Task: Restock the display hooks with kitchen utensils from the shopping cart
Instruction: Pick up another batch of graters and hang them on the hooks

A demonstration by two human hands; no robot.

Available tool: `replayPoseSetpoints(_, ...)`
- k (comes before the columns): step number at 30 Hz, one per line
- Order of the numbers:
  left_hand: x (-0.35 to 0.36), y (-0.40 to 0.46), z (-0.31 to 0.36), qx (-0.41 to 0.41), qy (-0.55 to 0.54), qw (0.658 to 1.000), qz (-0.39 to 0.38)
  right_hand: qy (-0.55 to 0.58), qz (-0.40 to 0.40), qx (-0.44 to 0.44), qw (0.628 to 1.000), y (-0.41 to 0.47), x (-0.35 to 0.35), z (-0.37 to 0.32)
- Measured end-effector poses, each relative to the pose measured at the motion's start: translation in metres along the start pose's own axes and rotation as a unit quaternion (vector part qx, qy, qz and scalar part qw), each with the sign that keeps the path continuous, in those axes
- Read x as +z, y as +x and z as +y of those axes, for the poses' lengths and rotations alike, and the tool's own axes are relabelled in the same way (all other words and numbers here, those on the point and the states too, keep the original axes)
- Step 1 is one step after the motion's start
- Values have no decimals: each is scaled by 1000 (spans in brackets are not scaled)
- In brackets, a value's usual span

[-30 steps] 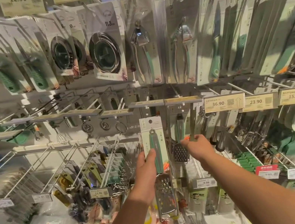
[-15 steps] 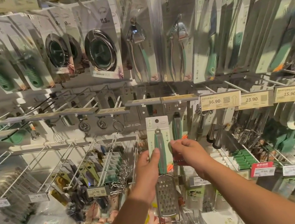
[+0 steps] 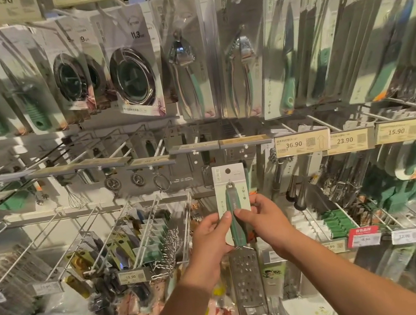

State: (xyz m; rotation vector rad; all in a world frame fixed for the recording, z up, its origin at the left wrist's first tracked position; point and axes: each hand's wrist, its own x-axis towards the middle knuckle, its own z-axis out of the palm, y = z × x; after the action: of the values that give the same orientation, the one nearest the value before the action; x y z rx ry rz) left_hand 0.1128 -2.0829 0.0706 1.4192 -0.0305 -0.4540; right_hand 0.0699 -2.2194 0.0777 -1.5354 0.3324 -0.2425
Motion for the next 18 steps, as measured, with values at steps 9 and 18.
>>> replayPoseSetpoints(9,8,5,1,11,-7,1000,-21,1,55,-48,997,0,-10,0)
replayPoseSetpoints(18,5,9,2,14,2,999,-43,-11,141,-35,989,18,-11,-4)
